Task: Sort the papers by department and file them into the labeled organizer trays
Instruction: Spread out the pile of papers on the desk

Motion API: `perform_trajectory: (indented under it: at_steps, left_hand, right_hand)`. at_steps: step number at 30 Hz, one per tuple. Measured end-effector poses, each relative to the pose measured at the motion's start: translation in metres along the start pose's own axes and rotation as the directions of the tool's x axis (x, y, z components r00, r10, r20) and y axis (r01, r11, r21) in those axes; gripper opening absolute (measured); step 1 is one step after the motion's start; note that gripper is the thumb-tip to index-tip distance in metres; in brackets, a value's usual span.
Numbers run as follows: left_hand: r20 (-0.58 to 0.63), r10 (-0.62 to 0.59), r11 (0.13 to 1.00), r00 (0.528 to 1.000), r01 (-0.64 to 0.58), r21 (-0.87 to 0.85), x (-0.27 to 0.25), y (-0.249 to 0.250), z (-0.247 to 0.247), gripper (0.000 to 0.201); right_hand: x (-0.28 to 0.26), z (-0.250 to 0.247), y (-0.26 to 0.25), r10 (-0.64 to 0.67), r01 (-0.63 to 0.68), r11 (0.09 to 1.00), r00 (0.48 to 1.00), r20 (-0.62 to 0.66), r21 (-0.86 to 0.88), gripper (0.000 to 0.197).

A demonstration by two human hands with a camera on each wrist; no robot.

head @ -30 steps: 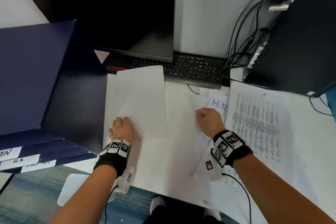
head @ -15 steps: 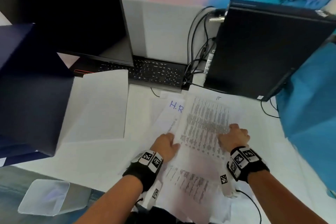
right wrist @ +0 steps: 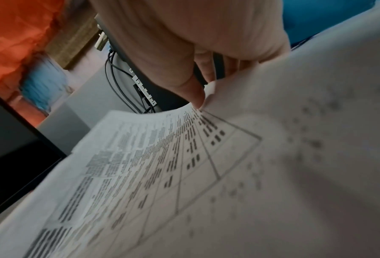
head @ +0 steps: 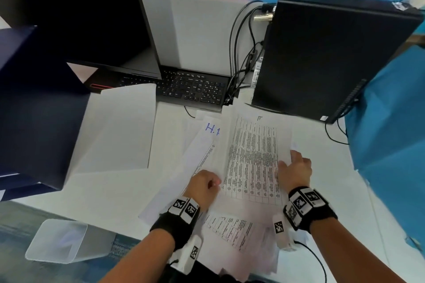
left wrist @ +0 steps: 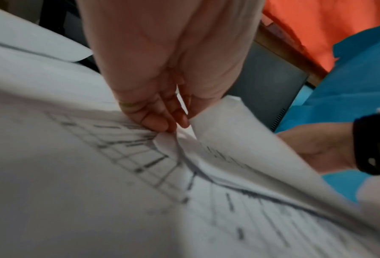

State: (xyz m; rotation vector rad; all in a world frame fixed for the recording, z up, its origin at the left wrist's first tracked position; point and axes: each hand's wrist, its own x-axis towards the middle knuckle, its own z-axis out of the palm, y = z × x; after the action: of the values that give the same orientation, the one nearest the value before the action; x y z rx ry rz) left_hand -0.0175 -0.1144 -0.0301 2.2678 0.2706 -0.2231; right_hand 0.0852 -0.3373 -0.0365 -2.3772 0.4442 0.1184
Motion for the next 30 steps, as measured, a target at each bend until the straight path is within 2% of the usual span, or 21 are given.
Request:
perform_trajectory:
  at_steps: [2, 4, 6, 8, 10, 11, 12, 14, 16, 18, 21, 23, 24, 26, 28, 30]
  left_hand:
    - [0.047, 0.124, 0.99, 0.991, -0.127, 0.054, -0.005, -0.009, -0.003, 0.016]
    - [0.162, 0.208, 0.967, 0.965, -0.228, 0.114, -0.009, -0.019, -0.007, 0.016]
    - [0.264, 0.243, 0.944, 0.933, -0.29, 0.157, -0.012, -0.026, -0.011, 0.017]
    - [0.289, 0.25, 0.938, 0.924, -0.305, 0.163, -0.01, -0.031, -0.012, 0.015]
    - [0.248, 0.227, 0.953, 0.942, -0.268, 0.144, -0.005, -0.03, -0.01, 0.013]
    - [0.21, 0.173, 0.973, 0.962, -0.2, 0.117, -0.003, -0.027, -0.011, 0.014]
    - [0.17, 0.082, 0.993, 0.982, -0.095, 0.069, 0.001, -0.024, -0.011, 0.015]
    - [0.091, -0.076, 0.991, 0.993, 0.085, -0.1, 0.01, -0.021, -0.011, 0.024]
    - [0.047, -0.168, 0.956, 0.985, 0.175, -0.235, 0.017, -0.016, -0.012, 0.036]
    - [-0.001, -0.212, 0.947, 0.977, 0.206, -0.249, 0.023, -0.008, -0.014, 0.051]
    - [-0.152, -0.225, 0.951, 0.962, 0.183, -0.251, 0.028, 0.005, -0.016, 0.057]
    - [-0.151, -0.255, 0.926, 0.955, 0.197, -0.321, 0.029, 0.006, -0.013, 0.058]
    - [-0.117, -0.25, 0.921, 0.961, 0.199, -0.335, 0.028, 0.004, -0.01, 0.055]
    - [-0.042, -0.163, 0.953, 0.986, 0.147, -0.264, 0.024, -0.001, -0.005, 0.042]
    - [-0.008, -0.036, 0.989, 0.999, 0.034, -0.144, 0.018, -0.003, -0.004, 0.027]
    - [0.015, 0.085, 0.992, 0.996, -0.084, -0.091, 0.013, -0.006, -0.003, 0.024]
  right_hand:
    - [0.002, -0.002, 0.002, 0.033, -0.033, 0.997, 0.999, 0.003, 0.071, 0.042]
    - [0.004, -0.006, 0.002, 0.087, -0.094, 0.985, 0.995, 0.052, 0.145, 0.04]
    - [0.006, -0.008, 0.004, 0.129, -0.147, 0.971, 0.986, 0.101, 0.191, 0.041]
    - [0.008, -0.006, 0.009, 0.139, -0.16, 0.972, 0.982, 0.129, 0.172, 0.037]
    - [0.01, -0.004, 0.015, 0.13, -0.151, 0.981, 0.978, 0.16, 0.125, 0.02]
    - [0.009, -0.004, 0.017, 0.123, -0.147, 0.981, 0.976, 0.179, 0.129, 0.009]
    - [0.008, -0.004, 0.018, 0.11, -0.138, 0.981, 0.975, 0.192, 0.137, 0.011]
    - [0.007, -0.005, 0.02, 0.083, -0.115, 0.983, 0.973, 0.215, 0.14, 0.022]
    - [0.006, -0.008, 0.021, 0.061, -0.097, 0.985, 0.969, 0.24, 0.142, 0.019]
    - [0.006, -0.01, 0.021, 0.052, -0.093, 0.985, 0.963, 0.266, 0.143, 0.019]
    - [0.006, -0.009, 0.023, 0.062, -0.108, 0.983, 0.955, 0.289, 0.145, 0.028]
    - [0.008, -0.008, 0.025, 0.064, -0.115, 0.981, 0.955, 0.29, 0.16, 0.028]
    - [0.007, -0.008, 0.025, 0.056, -0.108, 0.981, 0.953, 0.297, 0.163, 0.028]
    - [0.008, -0.008, 0.025, 0.054, -0.118, 0.975, 0.949, 0.311, 0.19, 0.028]
    - [0.008, -0.008, 0.023, 0.081, -0.165, 0.958, 0.941, 0.329, 0.236, 0.03]
    - [0.008, -0.012, 0.019, 0.145, -0.275, 0.885, 0.929, 0.34, 0.376, 0.028]
